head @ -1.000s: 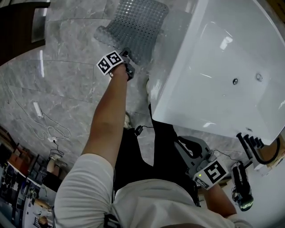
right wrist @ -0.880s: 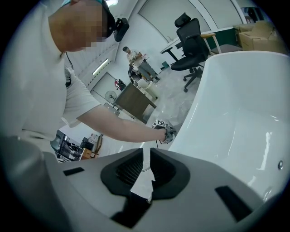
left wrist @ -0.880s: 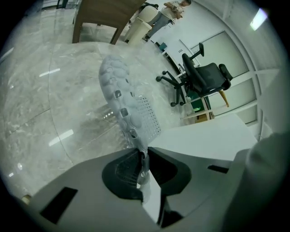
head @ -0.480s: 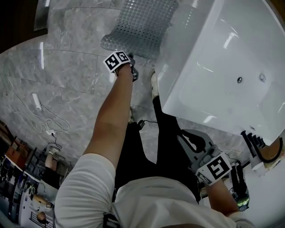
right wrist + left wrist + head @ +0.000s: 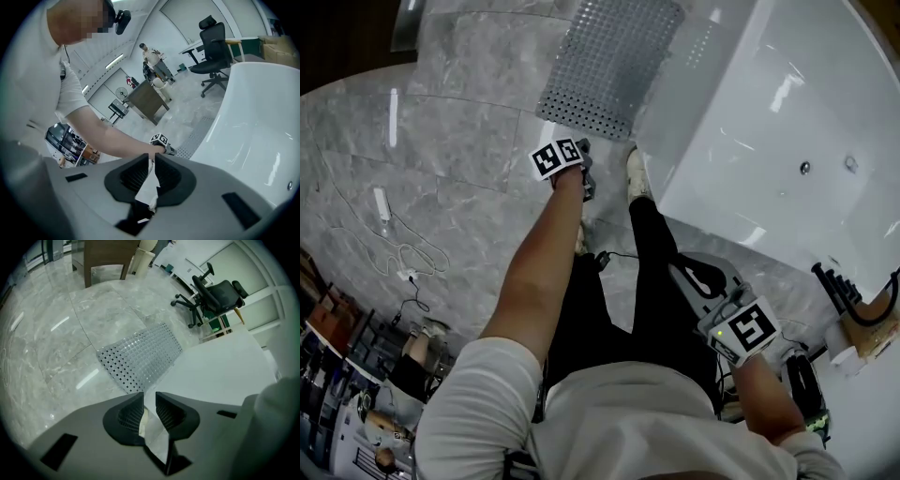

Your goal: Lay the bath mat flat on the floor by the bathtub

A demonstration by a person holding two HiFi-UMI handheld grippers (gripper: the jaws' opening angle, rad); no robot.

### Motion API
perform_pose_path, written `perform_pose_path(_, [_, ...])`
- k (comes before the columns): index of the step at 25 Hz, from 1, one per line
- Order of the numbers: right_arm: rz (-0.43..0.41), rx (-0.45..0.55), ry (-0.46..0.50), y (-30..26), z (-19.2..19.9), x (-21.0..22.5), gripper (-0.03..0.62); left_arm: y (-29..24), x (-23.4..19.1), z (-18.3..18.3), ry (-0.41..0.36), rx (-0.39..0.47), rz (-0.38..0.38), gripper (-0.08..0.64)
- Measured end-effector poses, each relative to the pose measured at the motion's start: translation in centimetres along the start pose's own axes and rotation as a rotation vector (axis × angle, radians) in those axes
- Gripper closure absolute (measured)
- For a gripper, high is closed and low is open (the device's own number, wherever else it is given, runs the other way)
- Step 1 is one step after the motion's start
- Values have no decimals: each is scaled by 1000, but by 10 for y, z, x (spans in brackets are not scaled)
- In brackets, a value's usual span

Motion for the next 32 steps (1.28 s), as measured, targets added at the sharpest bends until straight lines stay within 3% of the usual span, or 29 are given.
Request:
perform_pose_path(4, [13, 0, 30, -4, 16, -24, 541, 41, -8, 10, -108, -28, 16, 476])
perform_pose_path(8, [25, 40, 42, -4, 22, -55, 552, 88, -14, 16, -154, -12, 62, 476])
perform_pose_path(14, [41, 100, 102, -4, 29, -115, 560, 164, -20, 30, -244, 9, 155, 476])
perform_pose_path(18, [33, 131, 159, -5, 35, -164, 569, 221, -28, 47, -349, -3, 223, 476])
perform_pose_path(21, [33, 153, 161, -4, 43, -197, 583, 263, -27, 64, -455, -25, 309, 476])
perform_pose_path(25, [82, 188, 222, 8, 49, -243, 583, 330, -17, 79, -585, -24, 495, 478])
perform_pose_path(28, [120, 217, 227, 20, 61, -282, 583, 392, -25, 94, -689, -2, 568, 483])
perform_pose_path(32, [113, 223, 271, 26, 72, -329, 583, 467, -44, 111, -765, 21, 668, 495])
Point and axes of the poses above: the fingertips, and each gripper's own axes: y backward along the fingers, x to its right, z out of its underside, the point moved 9 cm from there along y, backward along the fingers, and after that the axes turned 7 degrees about x, right-handed, at the moved point
